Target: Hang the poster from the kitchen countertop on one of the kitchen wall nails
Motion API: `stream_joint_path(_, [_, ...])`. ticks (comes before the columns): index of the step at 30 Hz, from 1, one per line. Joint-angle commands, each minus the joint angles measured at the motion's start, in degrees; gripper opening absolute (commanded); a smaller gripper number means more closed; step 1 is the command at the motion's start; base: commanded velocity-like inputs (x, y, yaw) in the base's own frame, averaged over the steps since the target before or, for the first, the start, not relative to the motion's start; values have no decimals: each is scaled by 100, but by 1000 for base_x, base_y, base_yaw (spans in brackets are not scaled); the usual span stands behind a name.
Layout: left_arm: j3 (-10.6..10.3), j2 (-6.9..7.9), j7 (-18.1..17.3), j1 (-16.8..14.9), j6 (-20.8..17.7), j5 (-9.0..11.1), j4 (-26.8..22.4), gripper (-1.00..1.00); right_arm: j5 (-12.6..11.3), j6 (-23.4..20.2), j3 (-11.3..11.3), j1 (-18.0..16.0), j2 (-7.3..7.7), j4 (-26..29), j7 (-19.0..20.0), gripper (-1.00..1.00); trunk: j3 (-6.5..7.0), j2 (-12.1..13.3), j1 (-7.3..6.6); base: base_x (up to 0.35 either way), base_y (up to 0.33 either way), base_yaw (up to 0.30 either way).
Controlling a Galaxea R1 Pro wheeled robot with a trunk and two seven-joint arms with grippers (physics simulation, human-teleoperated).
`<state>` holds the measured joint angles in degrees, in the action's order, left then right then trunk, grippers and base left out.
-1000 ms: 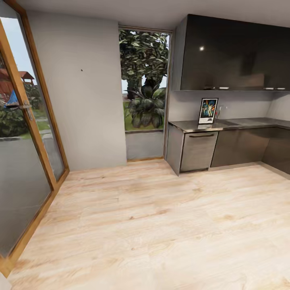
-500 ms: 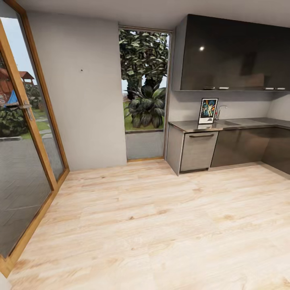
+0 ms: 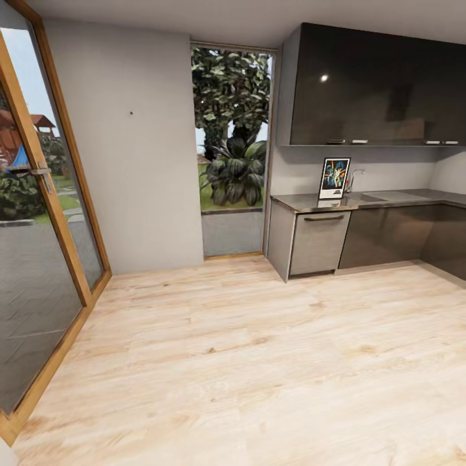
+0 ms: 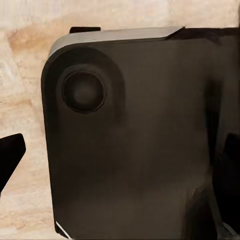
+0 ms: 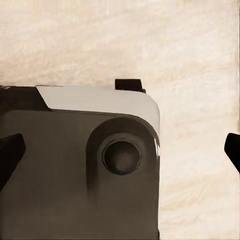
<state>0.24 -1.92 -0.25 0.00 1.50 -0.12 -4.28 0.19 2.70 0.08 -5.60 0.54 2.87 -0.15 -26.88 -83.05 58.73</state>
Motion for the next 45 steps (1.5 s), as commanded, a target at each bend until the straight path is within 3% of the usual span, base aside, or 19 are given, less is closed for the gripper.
stream_joint_path(1, [3,0,-3,0,13,-2,-2546,100,1,368,0,-50,1,1845,-2,100,-5,-3,0,0,0,0])
stream_joint_path(6, [11,8,-8,0,16,-8,-2984,100,-8,394,0,-62,121,2438,-3,100,-5,-3,0,0,0,0])
stream_joint_path(10, [16,24,-9,0,12,-6,-3010,100,-6,413,9,-62,140,2504,-3,100,-5,-3,0,6,0,0])
stream_joint_path(13, [30,124,-10,0,17,4,-2792,100,30,448,41,-23,148,2240,-3,100,-5,-3,0,227,-33,0])
stream_joint_path(35, [29,131,-10,0,8,4,-2771,100,25,471,44,-20,148,2103,-3,100,-5,-3,0,261,-234,-2])
stream_joint_path(45, [29,131,-5,-1,8,4,-2771,100,25,476,21,-20,148,2104,-3,100,12,-3,0,257,-248,-189])
